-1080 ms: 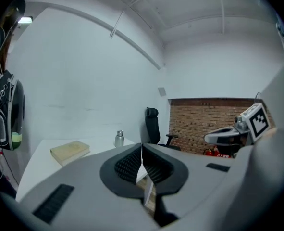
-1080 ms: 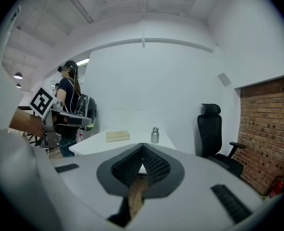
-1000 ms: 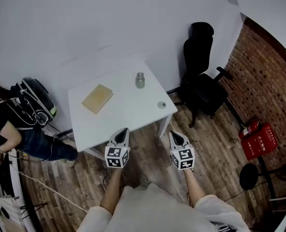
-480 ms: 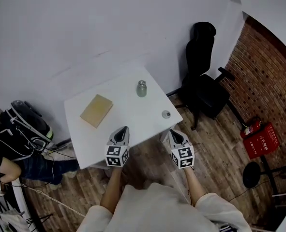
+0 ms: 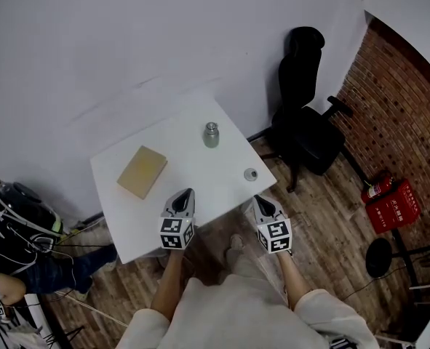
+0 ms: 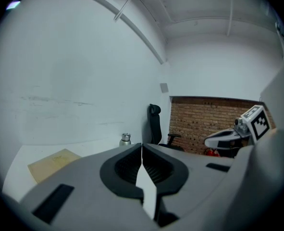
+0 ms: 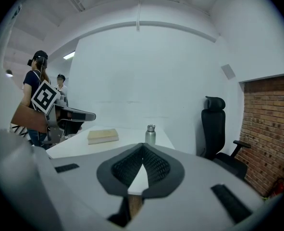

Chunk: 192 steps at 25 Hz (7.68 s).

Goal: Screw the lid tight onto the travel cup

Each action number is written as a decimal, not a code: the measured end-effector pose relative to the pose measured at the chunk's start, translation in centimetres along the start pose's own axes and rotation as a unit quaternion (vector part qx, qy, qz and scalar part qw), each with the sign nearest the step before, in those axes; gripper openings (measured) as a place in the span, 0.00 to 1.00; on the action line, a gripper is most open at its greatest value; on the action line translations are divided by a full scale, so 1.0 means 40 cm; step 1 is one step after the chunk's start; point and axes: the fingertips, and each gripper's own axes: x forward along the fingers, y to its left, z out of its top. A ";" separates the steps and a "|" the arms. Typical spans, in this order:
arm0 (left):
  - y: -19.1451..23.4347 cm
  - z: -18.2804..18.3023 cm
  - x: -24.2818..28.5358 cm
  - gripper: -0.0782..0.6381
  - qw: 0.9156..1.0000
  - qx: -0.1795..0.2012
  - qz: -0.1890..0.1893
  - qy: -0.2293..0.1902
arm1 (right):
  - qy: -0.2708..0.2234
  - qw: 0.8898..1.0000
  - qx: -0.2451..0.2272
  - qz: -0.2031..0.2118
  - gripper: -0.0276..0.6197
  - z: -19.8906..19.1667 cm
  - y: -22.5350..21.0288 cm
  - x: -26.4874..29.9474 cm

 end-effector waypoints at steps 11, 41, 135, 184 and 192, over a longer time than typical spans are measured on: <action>0.062 0.024 0.126 0.12 1.000 -0.006 0.016 0.004 | 0.000 1.000 0.006 0.017 0.04 0.020 -0.070 0.145; 0.267 0.085 0.563 0.12 0.993 -0.027 0.105 0.041 | 0.020 0.990 0.012 0.140 0.04 0.079 -0.248 0.676; 0.247 -0.023 0.885 0.51 0.995 0.007 -0.095 0.013 | 0.057 0.983 -0.008 0.172 0.60 -0.100 -0.099 1.105; 0.192 -0.036 0.943 0.47 0.927 0.104 -0.359 0.029 | 0.042 0.981 -0.022 0.187 0.60 -0.101 -0.096 1.112; 0.219 -0.029 0.939 0.52 0.958 0.063 -0.280 0.003 | 0.041 0.982 -0.022 0.184 0.60 -0.103 -0.098 1.112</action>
